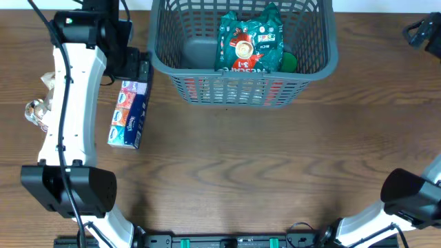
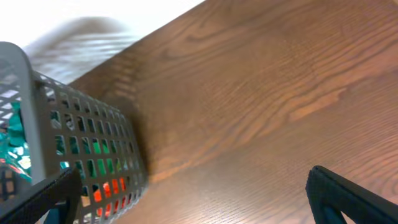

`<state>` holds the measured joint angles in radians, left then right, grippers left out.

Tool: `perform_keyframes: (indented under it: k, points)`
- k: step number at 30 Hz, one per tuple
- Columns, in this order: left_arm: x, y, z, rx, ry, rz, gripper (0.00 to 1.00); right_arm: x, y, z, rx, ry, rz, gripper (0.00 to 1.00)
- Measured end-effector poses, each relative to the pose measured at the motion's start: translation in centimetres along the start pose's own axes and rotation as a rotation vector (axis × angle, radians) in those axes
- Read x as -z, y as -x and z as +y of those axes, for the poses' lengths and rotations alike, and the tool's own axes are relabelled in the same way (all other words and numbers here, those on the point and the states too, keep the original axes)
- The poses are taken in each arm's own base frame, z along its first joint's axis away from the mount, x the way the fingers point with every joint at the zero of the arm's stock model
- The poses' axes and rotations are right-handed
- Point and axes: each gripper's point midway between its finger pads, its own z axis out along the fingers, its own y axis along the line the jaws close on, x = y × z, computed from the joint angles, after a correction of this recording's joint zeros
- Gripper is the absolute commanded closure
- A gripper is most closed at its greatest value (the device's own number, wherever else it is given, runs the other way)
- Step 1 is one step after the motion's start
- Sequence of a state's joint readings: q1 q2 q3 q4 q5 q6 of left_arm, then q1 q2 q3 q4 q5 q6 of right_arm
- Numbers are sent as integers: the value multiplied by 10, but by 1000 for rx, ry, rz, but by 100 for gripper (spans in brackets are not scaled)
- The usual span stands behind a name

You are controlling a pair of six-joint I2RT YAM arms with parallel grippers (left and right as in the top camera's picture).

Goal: Pack container
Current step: 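Reach the left gripper down and grasp the Kleenex tissue pack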

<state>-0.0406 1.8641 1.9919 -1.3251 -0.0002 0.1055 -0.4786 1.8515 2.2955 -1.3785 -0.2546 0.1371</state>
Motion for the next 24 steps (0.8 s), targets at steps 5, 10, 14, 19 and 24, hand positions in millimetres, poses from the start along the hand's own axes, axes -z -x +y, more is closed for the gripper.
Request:
perform_keyframes:
  k: [5, 10, 14, 19, 24]
  points:
    - [-10, 3, 7, 12, 5, 6, 2, -5, -1, -2, 10, -6, 11, 1]
    - [-39, -2, 11, 15, 4, 76, 1, -5, 0, -3, 14, -13, 6, 1]
    - [-69, -8, 8, -5, -3, 148, 1, -5, 0, -4, 18, -18, 5, 1]
    - [-100, -15, 7, -29, -9, 221, 1, -5, 0, -5, 25, -20, 6, 1]
    - [-125, -18, 5, -44, -14, 263, 1, -5, -1, -5, 31, -21, 10, 1]
